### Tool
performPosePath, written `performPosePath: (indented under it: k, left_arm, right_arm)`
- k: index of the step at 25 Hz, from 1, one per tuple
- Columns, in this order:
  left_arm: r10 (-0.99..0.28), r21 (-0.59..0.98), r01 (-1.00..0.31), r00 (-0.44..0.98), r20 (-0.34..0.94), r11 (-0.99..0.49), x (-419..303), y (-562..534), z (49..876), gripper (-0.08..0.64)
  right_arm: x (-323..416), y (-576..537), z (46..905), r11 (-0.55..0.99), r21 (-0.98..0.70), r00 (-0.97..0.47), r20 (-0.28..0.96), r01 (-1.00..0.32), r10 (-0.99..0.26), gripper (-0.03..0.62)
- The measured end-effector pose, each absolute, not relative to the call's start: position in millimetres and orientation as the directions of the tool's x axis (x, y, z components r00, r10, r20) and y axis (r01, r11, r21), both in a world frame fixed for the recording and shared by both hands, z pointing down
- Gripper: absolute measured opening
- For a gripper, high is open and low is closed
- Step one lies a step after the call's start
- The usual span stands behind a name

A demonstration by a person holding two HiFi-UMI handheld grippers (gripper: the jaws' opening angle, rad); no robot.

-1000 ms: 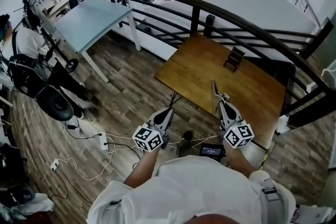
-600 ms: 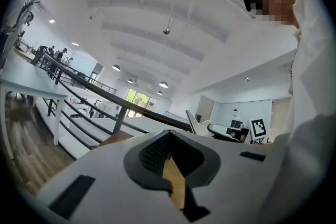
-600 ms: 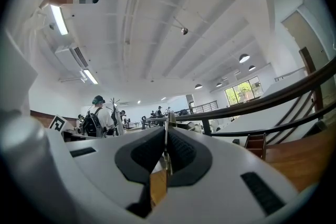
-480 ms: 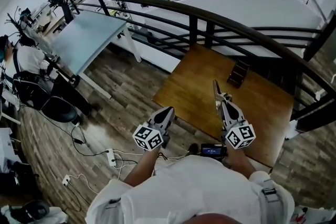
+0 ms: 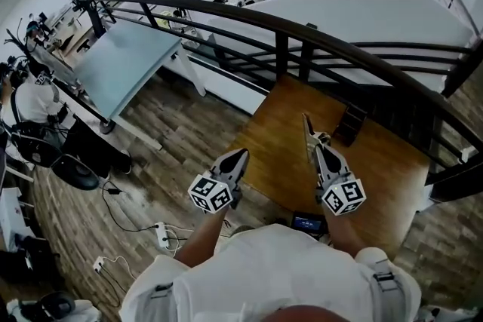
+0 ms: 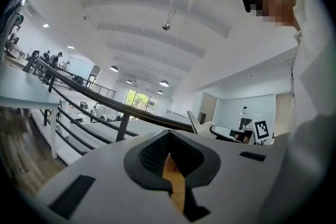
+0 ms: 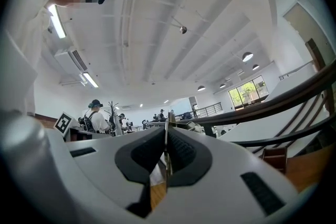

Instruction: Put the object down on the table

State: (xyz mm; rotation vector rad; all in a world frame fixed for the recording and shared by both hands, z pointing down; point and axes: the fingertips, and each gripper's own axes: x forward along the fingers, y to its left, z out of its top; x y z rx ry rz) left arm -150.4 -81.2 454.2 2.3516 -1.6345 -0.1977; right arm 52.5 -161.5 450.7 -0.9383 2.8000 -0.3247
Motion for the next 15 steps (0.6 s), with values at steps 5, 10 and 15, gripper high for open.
performPosePath:
  k: [5, 10, 15]
  left_arm:
    - [-0.926, 0.302, -0.887, 0.377, 0.034, -0.350, -170, -141, 441, 0.014]
    - [-0.901, 0.335, -0.855, 0.432, 0.038, -0.395, -195, -179, 467, 0.014]
    - [-0.868, 0.364, -0.814, 0.496, 0.030, -0.452, -230, -208, 483, 0.014]
  right_arm:
    - [39, -212, 444, 0.759, -0.268, -0.773, -0.076, -0.593, -0.630, 0.028]
    - [14, -238, 458, 0.726, -0.275, -0.743, -0.056, -0.630, -0.667, 0.028]
    - [-18, -248, 465, 0.670, -0.291, -0.691, -0.040, -0.683, -0.722, 0.028]
